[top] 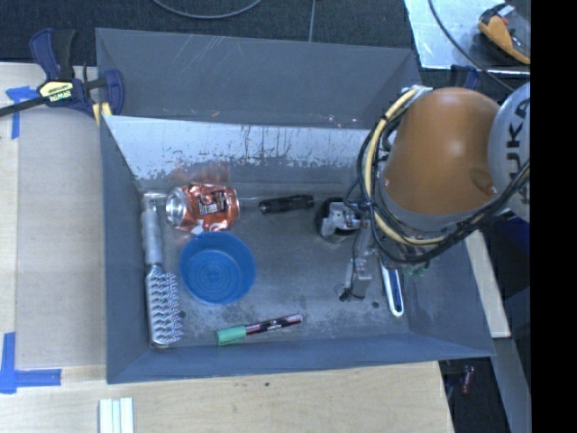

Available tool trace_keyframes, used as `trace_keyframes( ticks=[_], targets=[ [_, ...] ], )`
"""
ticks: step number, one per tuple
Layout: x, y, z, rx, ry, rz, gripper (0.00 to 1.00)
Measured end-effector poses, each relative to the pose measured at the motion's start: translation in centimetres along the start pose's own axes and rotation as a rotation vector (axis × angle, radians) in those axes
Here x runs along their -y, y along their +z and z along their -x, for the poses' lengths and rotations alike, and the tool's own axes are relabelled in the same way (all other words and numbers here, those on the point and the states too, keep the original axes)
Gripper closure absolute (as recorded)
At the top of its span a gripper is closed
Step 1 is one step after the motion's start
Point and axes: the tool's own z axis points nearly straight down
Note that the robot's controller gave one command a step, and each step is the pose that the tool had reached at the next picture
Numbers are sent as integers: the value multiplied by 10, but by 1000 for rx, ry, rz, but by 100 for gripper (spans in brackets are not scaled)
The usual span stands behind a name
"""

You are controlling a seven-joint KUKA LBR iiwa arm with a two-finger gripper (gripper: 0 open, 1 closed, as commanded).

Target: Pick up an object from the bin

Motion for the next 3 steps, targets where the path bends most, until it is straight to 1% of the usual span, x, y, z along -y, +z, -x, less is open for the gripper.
trace_keyframes(
  ticks=[1, 2, 3],
  targets=[
    [0, 0, 0, 0, 0, 0, 0],
    [-41, -17, 30, 6, -144, 0, 0],
    [-80, -51, 1, 6, -55, 2, 0]
  ],
)
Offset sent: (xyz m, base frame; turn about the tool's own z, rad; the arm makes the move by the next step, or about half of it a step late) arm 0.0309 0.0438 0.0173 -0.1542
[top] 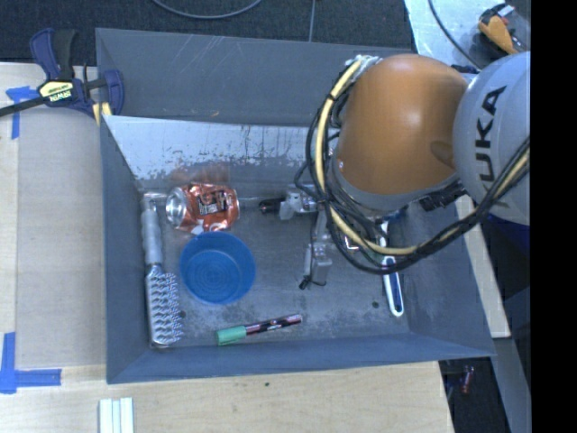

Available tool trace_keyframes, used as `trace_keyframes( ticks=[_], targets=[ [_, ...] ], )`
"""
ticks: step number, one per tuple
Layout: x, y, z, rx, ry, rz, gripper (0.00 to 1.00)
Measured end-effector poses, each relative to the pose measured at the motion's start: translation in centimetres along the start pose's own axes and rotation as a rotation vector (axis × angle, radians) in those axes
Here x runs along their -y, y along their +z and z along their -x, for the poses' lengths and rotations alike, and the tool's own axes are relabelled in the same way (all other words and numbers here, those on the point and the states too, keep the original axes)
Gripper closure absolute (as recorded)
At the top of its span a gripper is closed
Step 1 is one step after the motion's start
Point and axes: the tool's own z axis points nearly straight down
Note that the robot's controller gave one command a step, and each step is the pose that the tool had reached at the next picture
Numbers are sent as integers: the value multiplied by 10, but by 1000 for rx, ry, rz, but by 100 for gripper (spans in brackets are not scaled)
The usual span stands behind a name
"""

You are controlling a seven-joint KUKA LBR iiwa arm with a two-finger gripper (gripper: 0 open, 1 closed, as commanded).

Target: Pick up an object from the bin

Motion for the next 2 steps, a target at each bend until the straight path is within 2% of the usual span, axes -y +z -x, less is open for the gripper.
trace_keyframes(
  ticks=[1, 2],
  targets=[
    [18, 80, 79, 3, -88, -3, 0],
    [-21, 86, 33, 7, 310, 1, 0]
  ],
)
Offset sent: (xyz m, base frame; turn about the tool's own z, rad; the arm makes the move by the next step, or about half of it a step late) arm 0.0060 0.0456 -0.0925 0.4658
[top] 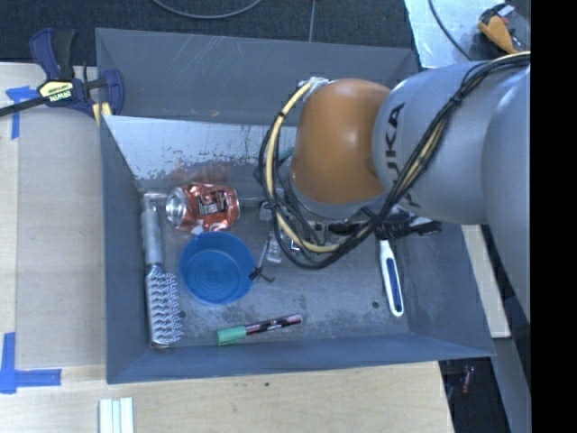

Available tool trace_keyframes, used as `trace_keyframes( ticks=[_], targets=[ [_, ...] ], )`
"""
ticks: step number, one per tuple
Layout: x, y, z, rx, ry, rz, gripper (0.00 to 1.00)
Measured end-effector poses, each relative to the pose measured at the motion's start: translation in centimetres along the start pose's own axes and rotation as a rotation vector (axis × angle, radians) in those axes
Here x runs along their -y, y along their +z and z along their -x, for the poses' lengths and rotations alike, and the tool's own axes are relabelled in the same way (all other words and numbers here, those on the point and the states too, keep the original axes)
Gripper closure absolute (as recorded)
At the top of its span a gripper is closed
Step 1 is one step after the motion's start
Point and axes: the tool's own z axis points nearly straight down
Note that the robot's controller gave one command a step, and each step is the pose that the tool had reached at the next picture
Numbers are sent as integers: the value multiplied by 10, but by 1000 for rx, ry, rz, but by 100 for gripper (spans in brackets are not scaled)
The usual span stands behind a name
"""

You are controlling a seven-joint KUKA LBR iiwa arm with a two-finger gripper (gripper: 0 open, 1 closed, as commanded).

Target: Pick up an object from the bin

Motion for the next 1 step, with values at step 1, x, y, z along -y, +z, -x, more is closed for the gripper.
trace_keyframes(
  ticks=[1],
  targets=[
    [9, -60, 18, 0, -52, -3, 0]
  ],
)
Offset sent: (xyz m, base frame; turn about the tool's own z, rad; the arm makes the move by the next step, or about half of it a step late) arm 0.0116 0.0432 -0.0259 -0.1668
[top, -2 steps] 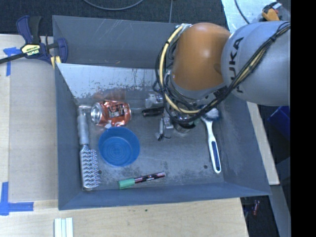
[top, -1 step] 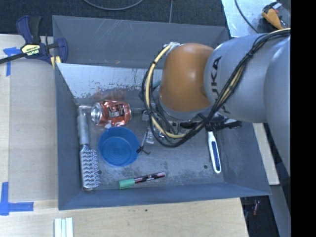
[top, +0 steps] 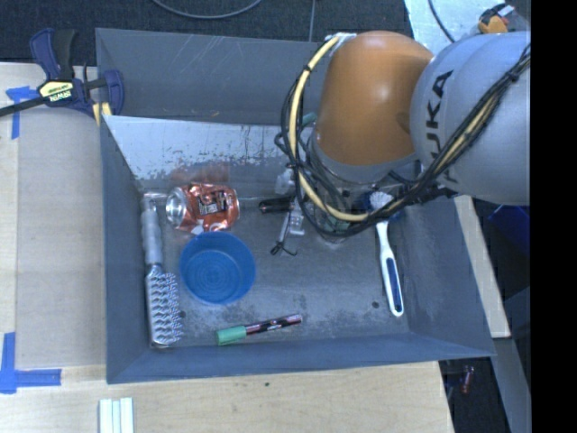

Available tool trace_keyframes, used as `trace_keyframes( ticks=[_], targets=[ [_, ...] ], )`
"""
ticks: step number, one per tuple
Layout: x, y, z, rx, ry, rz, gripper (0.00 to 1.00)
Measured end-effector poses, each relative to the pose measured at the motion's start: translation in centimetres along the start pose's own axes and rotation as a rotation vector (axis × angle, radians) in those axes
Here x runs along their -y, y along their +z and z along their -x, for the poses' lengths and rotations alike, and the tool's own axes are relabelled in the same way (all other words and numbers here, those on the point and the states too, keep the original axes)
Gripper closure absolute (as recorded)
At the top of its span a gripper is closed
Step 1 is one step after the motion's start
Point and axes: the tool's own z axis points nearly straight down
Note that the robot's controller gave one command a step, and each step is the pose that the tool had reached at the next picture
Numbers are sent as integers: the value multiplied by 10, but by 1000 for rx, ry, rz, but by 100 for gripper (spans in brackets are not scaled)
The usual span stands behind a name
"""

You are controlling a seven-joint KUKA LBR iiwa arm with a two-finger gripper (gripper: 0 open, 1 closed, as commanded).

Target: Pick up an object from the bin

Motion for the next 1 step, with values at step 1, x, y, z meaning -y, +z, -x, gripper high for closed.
trace_keyframes(
  ticks=[1],
  targets=[
    [-42, 64, -9, -1, -132, 4, 0]
  ],
)
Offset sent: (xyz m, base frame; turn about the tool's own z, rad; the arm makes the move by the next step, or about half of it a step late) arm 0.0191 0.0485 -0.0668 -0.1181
